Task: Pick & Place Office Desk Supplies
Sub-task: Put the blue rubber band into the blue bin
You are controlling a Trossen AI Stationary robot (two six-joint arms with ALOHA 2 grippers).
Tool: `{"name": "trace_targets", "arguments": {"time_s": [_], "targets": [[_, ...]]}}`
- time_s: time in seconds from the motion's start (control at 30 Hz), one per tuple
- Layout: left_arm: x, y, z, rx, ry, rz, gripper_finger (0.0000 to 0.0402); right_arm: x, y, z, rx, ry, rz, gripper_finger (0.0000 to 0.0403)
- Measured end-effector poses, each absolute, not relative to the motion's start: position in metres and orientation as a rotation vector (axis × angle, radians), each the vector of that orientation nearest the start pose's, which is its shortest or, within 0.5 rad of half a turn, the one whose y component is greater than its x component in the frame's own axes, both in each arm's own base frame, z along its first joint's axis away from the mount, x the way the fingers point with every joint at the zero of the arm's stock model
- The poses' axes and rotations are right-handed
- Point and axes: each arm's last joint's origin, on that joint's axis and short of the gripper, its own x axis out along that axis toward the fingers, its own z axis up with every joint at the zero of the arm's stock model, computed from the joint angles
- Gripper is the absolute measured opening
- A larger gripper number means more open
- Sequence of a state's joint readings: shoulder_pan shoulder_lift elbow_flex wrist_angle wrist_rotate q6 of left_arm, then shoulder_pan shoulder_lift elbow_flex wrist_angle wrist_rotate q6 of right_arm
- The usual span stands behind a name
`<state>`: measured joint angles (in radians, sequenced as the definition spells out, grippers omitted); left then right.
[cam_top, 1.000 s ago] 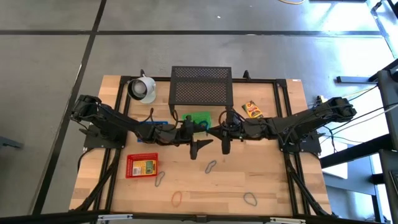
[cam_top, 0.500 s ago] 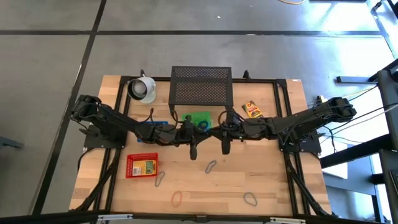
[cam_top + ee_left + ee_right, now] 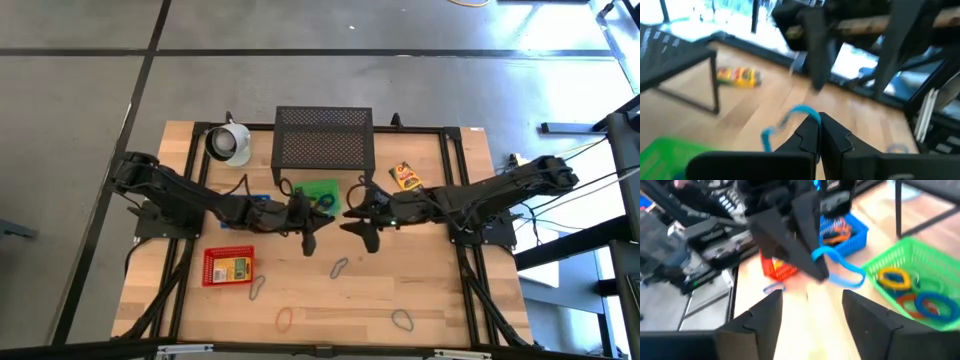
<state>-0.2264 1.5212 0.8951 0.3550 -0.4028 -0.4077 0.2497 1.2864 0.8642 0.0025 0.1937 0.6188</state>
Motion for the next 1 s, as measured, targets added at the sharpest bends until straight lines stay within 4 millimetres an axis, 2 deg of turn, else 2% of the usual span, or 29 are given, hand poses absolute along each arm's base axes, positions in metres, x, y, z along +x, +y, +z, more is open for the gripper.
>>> {"name": "trace_targets", "arguments": {"time_s": [0.2,0.33,0.47,0.7,0.83,1.0], "targets": [[0.297,-0.056,0.251,-0.334,0.417,0.304,0.0002,0.259,0.066,0.274,0.572,0.533,0.001,0.0228],[0.267,-0.049,0.249,-0.346,0.616,0.415,0.0003,0.251,0.072,0.267,0.584,0.648,0.028,0.0221],[0.237,-0.042,0.238,-0.4,0.832,0.589,0.0003,0.25,0.08,0.256,0.582,0.722,-0.006,0.0211],[0.204,-0.037,0.222,-0.498,1.119,0.836,0.0003,0.265,0.093,0.226,0.513,0.777,-0.111,0.0203],[0.198,-0.036,0.213,-0.545,1.143,0.897,0.0003,0.278,0.096,0.205,0.483,0.797,-0.164,0.0203],[0.193,-0.037,0.194,-0.609,1.174,0.894,0.0003,0.293,0.1,0.181,0.47,0.809,-0.185,0.0203]]}}
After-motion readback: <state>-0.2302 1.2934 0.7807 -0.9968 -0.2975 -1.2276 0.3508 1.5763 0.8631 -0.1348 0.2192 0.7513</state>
